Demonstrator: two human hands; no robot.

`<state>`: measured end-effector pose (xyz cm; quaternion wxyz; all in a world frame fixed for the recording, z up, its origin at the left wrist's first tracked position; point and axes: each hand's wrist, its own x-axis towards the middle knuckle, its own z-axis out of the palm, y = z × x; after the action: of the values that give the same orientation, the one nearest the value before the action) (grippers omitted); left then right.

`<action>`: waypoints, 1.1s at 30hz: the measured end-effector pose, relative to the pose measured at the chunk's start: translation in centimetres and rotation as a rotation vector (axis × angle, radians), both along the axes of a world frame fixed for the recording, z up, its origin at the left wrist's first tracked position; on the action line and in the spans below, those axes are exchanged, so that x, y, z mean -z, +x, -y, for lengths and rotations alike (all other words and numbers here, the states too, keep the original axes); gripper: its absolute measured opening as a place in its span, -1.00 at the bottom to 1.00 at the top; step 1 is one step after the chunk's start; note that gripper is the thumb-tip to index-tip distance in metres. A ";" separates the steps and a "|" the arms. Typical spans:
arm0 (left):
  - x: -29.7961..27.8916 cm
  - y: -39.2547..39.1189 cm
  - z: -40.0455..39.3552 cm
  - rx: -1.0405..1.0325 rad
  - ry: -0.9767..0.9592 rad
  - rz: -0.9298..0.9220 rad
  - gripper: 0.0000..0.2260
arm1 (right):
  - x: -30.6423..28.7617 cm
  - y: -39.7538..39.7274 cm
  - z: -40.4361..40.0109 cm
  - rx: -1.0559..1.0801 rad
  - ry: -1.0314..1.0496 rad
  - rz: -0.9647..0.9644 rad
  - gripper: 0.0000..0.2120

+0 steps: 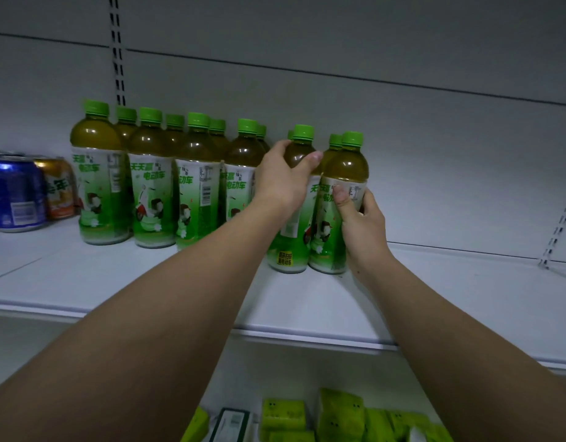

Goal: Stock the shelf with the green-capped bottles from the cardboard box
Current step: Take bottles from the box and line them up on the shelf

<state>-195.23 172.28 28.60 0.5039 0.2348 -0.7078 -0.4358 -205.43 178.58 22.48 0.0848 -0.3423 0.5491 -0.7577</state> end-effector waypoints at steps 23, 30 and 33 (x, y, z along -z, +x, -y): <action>4.9 7.8 4.4 -0.509 -0.547 0.519 -0.14 | -0.4 5.1 -1.9 0.562 0.746 -1.059 0.06; 7.5 5.9 6.1 -0.437 -0.541 0.618 0.10 | 1.3 4.2 0.8 0.549 0.682 -1.018 0.08; 7.7 5.3 6.5 -0.427 -0.556 0.607 0.09 | 1.6 3.4 1.3 0.573 0.660 -1.010 0.04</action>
<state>-189.91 165.76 20.89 0.3962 0.3483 -0.8491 -0.0275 -202.00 177.24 20.87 -0.2872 -0.4517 0.7936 -0.2891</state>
